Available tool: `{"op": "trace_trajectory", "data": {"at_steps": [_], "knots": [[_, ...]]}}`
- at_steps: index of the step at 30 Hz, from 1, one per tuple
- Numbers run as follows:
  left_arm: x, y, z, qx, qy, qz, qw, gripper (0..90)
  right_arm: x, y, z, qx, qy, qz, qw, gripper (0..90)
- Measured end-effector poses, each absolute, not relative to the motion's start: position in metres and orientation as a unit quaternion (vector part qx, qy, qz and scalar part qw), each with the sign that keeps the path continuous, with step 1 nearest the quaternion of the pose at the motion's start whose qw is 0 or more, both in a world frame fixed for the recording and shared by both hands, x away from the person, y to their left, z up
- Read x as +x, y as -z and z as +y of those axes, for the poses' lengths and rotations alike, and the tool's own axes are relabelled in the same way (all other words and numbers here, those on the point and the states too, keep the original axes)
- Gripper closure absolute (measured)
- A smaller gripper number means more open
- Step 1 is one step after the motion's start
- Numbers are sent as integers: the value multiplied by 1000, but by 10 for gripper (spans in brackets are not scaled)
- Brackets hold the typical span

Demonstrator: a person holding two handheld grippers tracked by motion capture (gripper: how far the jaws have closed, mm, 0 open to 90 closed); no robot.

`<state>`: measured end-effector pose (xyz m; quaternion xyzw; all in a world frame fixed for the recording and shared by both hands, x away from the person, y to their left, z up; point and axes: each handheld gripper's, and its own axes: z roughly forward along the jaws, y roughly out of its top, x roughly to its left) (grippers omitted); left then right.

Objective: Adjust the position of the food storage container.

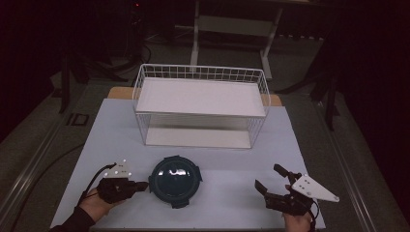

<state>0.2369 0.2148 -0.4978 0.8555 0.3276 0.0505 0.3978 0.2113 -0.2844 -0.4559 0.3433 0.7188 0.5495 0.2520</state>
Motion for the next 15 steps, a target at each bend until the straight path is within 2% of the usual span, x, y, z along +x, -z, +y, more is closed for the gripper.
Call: {"op": "trace_trajectory", "data": {"at_steps": [15], "knots": [[259, 497, 184, 857, -45, 325, 398, 899, 212, 457, -284, 343, -548, 722, 247, 140]]}}
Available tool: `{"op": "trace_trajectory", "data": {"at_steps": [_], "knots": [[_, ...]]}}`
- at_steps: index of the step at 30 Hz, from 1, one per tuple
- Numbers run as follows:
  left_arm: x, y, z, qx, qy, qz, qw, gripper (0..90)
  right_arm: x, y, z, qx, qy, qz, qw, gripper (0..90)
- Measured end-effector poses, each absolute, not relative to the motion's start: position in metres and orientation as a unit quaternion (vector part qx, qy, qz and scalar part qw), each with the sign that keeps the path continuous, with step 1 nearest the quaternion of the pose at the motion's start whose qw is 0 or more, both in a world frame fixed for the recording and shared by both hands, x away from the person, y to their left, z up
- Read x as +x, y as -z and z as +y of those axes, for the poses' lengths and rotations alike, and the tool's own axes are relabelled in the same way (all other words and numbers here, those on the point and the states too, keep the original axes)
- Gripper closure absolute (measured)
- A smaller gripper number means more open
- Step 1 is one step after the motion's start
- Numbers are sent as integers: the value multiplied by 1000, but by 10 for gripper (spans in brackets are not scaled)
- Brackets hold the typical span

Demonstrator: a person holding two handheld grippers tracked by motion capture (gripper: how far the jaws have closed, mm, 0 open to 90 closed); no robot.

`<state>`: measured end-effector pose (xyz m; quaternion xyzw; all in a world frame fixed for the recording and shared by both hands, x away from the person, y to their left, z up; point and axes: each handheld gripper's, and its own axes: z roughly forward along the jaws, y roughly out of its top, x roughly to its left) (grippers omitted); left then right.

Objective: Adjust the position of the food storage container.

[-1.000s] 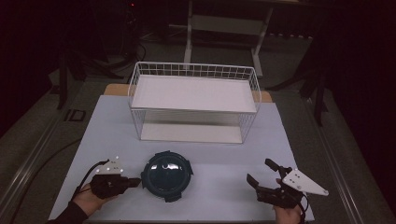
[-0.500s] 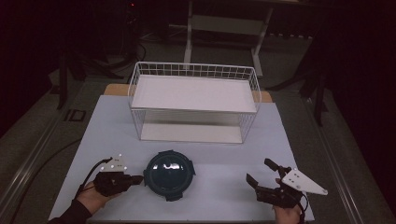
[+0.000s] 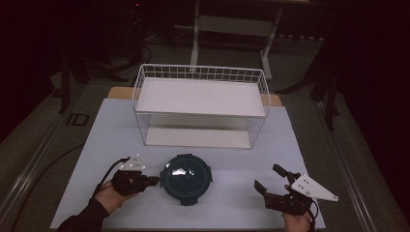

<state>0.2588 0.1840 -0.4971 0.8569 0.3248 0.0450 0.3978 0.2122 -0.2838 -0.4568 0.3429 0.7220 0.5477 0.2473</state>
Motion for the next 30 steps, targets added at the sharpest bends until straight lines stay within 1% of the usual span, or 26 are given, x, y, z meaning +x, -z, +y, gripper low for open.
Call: {"op": "trace_trajectory", "data": {"at_steps": [18, 30], "knots": [[275, 495, 142, 870, -39, 296, 393, 899, 213, 458, -283, 343, -546, 724, 245, 140], [282, 498, 129, 866, -36, 292, 404, 899, 213, 458, -282, 340, -546, 726, 245, 140]]}}
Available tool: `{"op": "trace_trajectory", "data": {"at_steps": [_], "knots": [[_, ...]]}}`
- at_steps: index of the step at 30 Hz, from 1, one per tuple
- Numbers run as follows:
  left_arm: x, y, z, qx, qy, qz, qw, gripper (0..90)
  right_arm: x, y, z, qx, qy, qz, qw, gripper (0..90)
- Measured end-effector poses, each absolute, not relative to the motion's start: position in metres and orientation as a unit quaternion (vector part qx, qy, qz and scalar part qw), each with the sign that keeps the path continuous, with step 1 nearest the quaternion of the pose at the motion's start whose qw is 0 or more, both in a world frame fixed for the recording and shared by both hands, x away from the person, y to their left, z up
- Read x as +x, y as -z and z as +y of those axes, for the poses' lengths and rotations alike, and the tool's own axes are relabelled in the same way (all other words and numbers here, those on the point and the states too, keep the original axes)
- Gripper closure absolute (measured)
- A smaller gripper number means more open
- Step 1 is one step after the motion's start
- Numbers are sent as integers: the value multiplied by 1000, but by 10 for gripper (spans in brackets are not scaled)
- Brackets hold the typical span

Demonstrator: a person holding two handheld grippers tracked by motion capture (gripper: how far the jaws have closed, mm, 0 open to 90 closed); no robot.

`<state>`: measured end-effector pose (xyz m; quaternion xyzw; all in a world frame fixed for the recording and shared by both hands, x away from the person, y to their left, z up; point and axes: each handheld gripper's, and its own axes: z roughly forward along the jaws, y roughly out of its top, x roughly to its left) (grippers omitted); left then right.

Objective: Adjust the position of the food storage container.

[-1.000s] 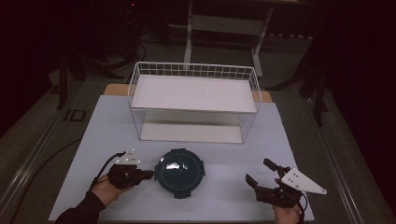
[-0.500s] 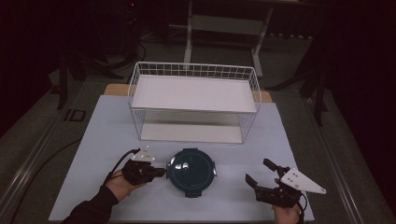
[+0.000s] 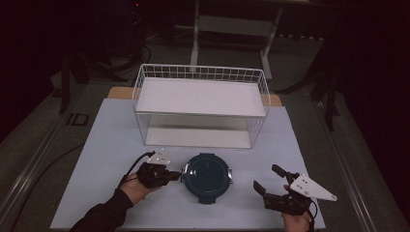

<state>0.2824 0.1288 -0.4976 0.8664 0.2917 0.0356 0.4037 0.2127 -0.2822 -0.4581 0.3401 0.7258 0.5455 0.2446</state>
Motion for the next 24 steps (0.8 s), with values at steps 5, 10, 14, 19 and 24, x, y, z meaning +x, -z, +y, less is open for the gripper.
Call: {"op": "trace_trajectory", "data": {"at_steps": [5, 10, 14, 19, 24], "knots": [[285, 501, 129, 863, -38, 302, 403, 899, 213, 458, -281, 339, -545, 727, 245, 140], [282, 500, 129, 866, -38, 296, 400, 897, 213, 459, -280, 339, -544, 728, 244, 140], [279, 494, 134, 863, -41, 299, 406, 845, 212, 459, -278, 338, -544, 729, 244, 140], [273, 480, 141, 845, -44, 308, 434, 537, 212, 459, -276, 333, -545, 730, 245, 140], [271, 469, 147, 820, -24, 317, 476, 207, 213, 461, -271, 325, -540, 740, 234, 124]]}}
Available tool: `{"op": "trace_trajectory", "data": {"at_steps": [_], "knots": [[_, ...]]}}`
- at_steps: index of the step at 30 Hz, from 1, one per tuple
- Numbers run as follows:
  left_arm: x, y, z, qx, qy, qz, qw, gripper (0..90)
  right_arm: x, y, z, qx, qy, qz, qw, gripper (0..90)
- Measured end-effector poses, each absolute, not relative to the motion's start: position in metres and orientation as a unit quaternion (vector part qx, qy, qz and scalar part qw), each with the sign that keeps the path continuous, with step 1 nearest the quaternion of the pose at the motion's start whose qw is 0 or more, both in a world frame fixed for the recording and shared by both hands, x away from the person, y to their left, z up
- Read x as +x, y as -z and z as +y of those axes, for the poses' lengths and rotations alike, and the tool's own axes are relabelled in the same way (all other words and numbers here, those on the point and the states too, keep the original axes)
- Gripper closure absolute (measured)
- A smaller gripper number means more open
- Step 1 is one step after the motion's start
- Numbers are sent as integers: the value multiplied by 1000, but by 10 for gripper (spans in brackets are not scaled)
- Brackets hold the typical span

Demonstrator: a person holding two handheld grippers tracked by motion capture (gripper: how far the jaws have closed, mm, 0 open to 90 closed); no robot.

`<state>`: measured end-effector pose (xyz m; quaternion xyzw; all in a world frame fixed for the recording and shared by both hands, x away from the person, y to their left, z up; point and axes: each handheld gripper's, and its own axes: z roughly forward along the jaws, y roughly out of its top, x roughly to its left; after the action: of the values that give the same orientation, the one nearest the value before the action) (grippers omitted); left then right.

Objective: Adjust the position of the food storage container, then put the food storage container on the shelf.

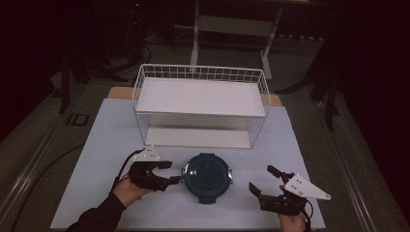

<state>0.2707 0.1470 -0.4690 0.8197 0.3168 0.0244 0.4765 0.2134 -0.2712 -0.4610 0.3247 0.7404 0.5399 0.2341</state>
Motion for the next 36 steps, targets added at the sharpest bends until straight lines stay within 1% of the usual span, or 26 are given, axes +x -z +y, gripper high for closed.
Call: {"op": "trace_trajectory", "data": {"at_steps": [1, 2, 4, 5, 8, 9, 14, 15, 16, 17, 18, 19, 20, 21, 22, 23, 24, 25, 29, 30, 32, 34, 35, 36], "knots": [[271, 468, 148, 816, -17, 318, 483, 134, 213, 461, -269, 321, -540, 744, 229, 114], [272, 467, 149, 810, -7, 318, 492, 113, 213, 461, -268, 320, -540, 744, 230, 112], [273, 465, 148, 805, -5, 321, 499, 40, 213, 461, -267, 320, -539, 744, 232, 107], [274, 462, 148, 801, -1, 324, 504, 19, 213, 461, -265, 317, -539, 745, 232, 107], [274, 458, 146, 795, 4, 327, 511, 19, 214, 459, -262, 312, -537, 749, 231, 115], [276, 456, 144, 791, 12, 335, 511, 19, 214, 458, -259, 308, -536, 755, 218, 139], [280, 456, 143, 787, 27, 345, 511, 20, 215, 457, -252, 302, -537, 759, 212, 142], [282, 458, 141, 783, 36, 354, 510, 20, 216, 454, -251, 296, -546, 756, 208, 170], [282, 458, 141, 783, 36, 354, 510, 21, 216, 454, -251, 296, -546, 756, 208, 170], [285, 461, 141, 778, 50, 372, 504, 25, 218, 451, -250, 286, -550, 759, 200, 169], [285, 461, 141, 778, 50, 372, 504, 25, 218, 451, -250, 286, -550, 759, 200, 169], [289, 466, 141, 770, 57, 392, 501, 27, 221, 449, -249, 290, -549, 763, 182, 169], [289, 466, 141, 770, 57, 392, 501, 27, 221, 449, -249, 290, -549, 763, 182, 169], [293, 469, 141, 758, 71, 416, 498, 27, 224, 447, -249, 301, -543, 765, 170, 166], [293, 469, 141, 758, 71, 416, 498, 27, 224, 447, -249, 301, -543, 765, 170, 166], [296, 471, 141, 748, 80, 435, 496, 27, 226, 446, -249, 312, -544, 760, 170, 157], [296, 471, 141, 748, 80, 435, 496, 27, 226, 446, -249, 312, -544, 760, 170, 157], [297, 473, 139, 749, 72, 442, 489, 27, 227, 445, -250, 315, -553, 755, 161, 144], [299, 476, 137, 747, 78, 447, 486, 27, 229, 443, -250, 319, -549, 758, 148, 136], [303, 482, 135, 740, 98, 461, 479, 28, 231, 443, -249, 326, -543, 762, 140, 118], [305, 484, 134, 740, 104, 465, 475, 30, 233, 443, -247, 328, -537, 766, 131, 107], [309, 489, 131, 743, 132, 470, 458, 44, 235, 444, -245, 339, -527, 769, 128, 105], [309, 489, 131, 743, 132, 470, 458, 45, 235, 444, -245, 339, -527, 769, 128, 105], [310, 491, 129, 747, 143, 472, 447, 49, 237, 445, -244, 336, -530, 771, 112, 99]]}}
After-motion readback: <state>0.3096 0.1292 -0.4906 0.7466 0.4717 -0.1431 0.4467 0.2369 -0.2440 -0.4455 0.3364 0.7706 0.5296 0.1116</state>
